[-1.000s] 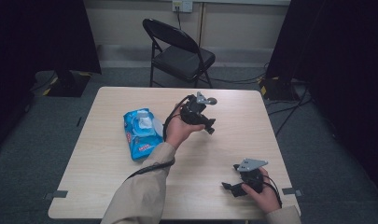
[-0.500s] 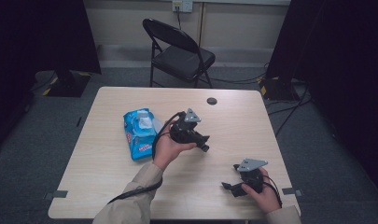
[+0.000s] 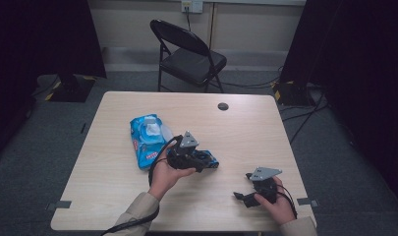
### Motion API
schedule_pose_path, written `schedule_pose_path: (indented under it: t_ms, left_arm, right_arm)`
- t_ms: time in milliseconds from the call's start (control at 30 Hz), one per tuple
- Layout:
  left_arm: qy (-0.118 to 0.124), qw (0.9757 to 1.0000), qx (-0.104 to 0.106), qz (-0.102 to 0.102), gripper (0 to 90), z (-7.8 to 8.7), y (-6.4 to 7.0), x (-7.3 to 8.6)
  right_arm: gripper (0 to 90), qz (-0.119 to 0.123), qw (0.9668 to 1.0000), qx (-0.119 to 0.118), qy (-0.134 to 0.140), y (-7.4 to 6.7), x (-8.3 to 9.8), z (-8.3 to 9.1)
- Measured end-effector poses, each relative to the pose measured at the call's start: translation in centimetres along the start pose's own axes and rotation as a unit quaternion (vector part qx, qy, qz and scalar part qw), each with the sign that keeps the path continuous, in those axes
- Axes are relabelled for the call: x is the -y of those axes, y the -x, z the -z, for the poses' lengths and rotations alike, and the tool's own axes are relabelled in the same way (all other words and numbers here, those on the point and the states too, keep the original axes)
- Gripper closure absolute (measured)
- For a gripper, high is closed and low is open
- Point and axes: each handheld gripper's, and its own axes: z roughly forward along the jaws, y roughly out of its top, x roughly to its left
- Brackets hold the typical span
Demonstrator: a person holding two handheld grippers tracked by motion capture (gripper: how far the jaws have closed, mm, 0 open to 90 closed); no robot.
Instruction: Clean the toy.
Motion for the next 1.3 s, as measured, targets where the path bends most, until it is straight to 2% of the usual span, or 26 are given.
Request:
schedule_pose_path:
  t_ms: [33, 100, 267, 433, 733, 1000, 1300]
  left_arm:
    - [-0.006, 1.0000, -0.002, -0.007, 24.7, 0.1, 0.1, 0.4]
    - [-0.014, 0.9999, -0.004, -0.007, 24.6, 0.3, 0.3, 1.0]
    - [-0.030, 0.9995, -0.005, 0.001, 24.6, 0.5, 0.5, 2.7]
    - [-0.048, 0.9988, -0.007, 0.000, 24.6, 0.4, 0.7, 4.4]
    - [-0.065, 0.9979, -0.009, 0.004, 24.6, 0.1, 1.1, 7.0]
    - [-0.072, 0.9974, -0.011, 0.002, 24.5, -0.1, 1.1, 7.9]
    - [-0.063, 0.9979, -0.016, -0.006, 24.2, -0.1, 1.3, 8.2]
  right_arm:
    - [11.2, 0.000, 1.0000, 0.000, 0.000, 0.0, 0.0, 0.0]
    - [11.3, 0.000, 1.0000, 0.000, 0.000, 0.0, 0.0, 0.0]
    - [11.2, 0.000, 1.0000, 0.000, 0.000, 0.0, 0.0, 0.0]
    - [11.2, 0.000, 1.0000, 0.000, 0.000, 0.0, 0.0, 0.0]
    - [11.3, 0.000, 1.0000, 0.000, 0.000, 0.0, 0.0, 0.0]
    - [11.2, 0.000, 1.0000, 0.000, 0.000, 0.0, 0.0, 0.0]
    - [11.2, 0.000, 1.0000, 0.000, 0.000, 0.0, 0.0, 0.0]
